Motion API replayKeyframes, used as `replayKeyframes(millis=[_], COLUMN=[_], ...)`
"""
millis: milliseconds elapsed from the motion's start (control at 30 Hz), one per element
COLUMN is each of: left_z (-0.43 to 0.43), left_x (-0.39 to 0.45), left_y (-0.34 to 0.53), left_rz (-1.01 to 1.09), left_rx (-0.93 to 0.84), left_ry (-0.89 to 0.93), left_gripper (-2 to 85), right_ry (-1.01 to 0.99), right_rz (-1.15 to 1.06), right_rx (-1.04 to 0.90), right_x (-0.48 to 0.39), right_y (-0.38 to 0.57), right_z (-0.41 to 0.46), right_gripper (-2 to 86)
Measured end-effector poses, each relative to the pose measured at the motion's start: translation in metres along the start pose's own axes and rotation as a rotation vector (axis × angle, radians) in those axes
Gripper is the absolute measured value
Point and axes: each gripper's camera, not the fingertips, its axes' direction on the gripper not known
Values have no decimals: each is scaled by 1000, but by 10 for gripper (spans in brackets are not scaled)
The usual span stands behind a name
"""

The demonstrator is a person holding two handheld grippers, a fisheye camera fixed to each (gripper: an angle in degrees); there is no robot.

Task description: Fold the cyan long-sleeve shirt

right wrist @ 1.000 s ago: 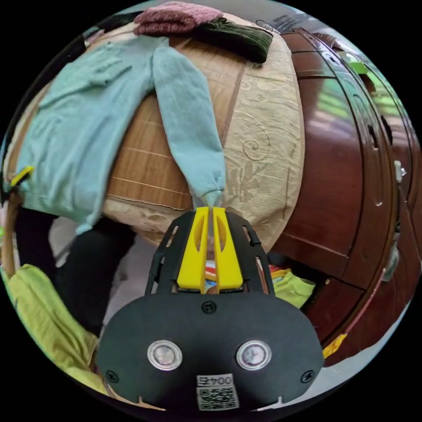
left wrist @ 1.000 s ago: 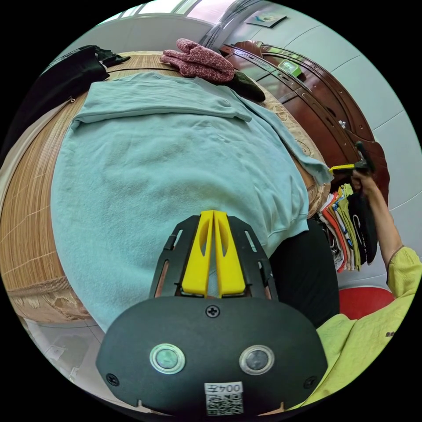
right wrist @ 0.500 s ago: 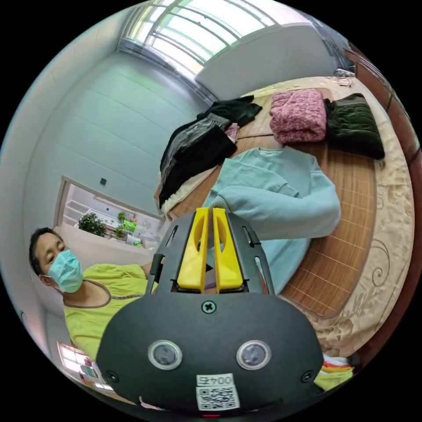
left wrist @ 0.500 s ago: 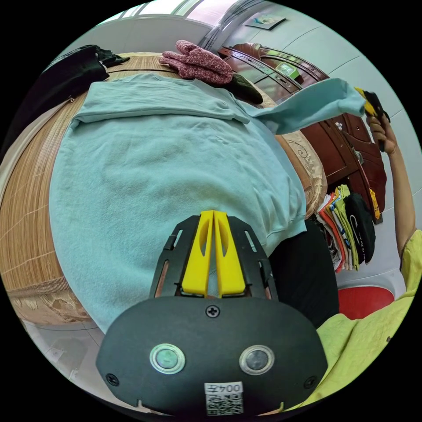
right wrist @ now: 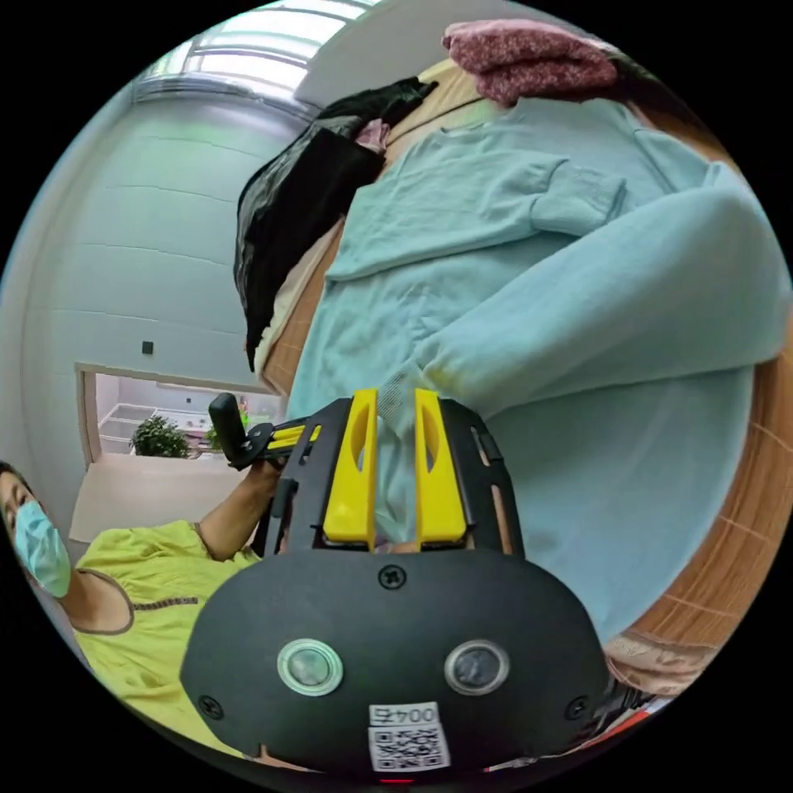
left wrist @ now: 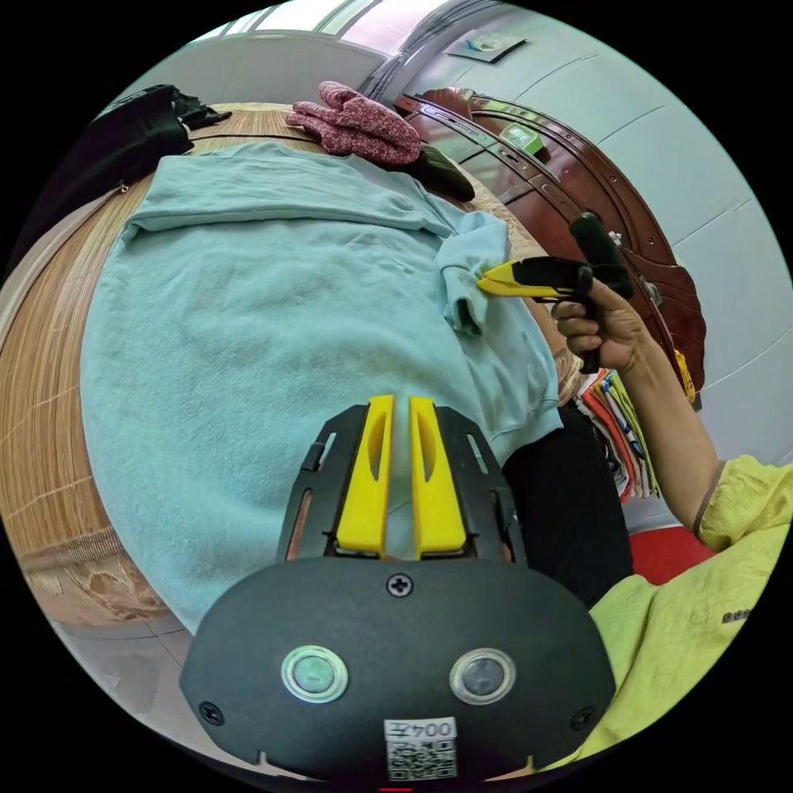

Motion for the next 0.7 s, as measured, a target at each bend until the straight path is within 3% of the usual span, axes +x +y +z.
replayKeyframes(millis=[133, 233, 500, 567, 700], left_z=[-4, -8, 11, 27, 43], left_x=[11, 26, 75, 80, 92], left_y=[-13, -32, -118, -142, -169], left_rz=[33, 62, 212, 185, 122], left_rx=[8, 26, 10, -39, -109], left_ry=[23, 39, -42, 12, 95], left_gripper=[65, 84, 132, 122, 60], right_ry=[247, 361, 332, 275, 362], right_rz=[67, 131, 76, 82, 18], right_rx=[173, 181, 204, 216, 174], right_x=[18, 44, 96, 104, 99], right_y=[34, 35, 31, 32, 25], right_z=[-40, -49, -39, -42, -36], right_gripper=[98, 97, 62, 62, 61])
